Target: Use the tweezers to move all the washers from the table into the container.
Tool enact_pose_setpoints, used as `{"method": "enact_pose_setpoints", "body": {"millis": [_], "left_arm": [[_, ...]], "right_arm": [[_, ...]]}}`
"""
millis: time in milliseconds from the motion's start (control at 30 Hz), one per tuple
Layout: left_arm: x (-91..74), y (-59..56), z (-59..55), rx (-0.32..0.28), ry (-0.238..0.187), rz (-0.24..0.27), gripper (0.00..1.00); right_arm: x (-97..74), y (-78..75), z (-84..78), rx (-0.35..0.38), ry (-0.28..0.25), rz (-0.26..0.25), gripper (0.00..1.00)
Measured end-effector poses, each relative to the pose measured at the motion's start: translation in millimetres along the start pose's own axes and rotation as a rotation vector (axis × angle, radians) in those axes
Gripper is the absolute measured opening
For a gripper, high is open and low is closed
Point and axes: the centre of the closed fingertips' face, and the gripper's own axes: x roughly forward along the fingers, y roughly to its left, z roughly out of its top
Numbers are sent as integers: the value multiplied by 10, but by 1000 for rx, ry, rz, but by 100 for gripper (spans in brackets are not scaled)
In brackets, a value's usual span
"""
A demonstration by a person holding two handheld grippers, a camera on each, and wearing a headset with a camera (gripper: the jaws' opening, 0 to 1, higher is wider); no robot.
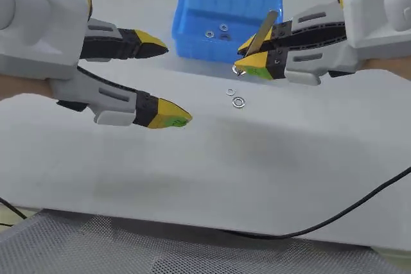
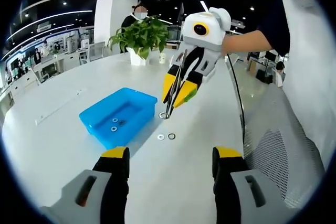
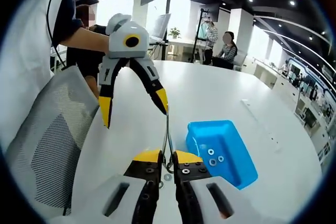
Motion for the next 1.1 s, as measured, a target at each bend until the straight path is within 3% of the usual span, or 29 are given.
{"method": "enact_pose_setpoints", "body": {"millis": [167,333,433,567,767,900,1100], "left_arm": [[-14,12,14,-6,-19,12,70],[-35,40,27,-11,-36,21,70],[-37,53,17,-12,-39,25,70],[-41,55,25,-23,-61,25,72],[-52,111,-88,-27,-28,37,75],[-58,185,-96,-48,-45,58,77],[5,205,-150,-63,-31,61,77]], "right_arm": [[-66,-134,108,15,-11,-15,9],[-107,-384,216,34,-37,-53,9],[-91,-513,228,30,-17,-66,9],[32,-663,121,23,29,-65,9],[247,-860,-89,27,75,-60,10],[350,-1005,-280,29,117,-75,10],[482,-1067,-471,33,152,-72,10]]}}
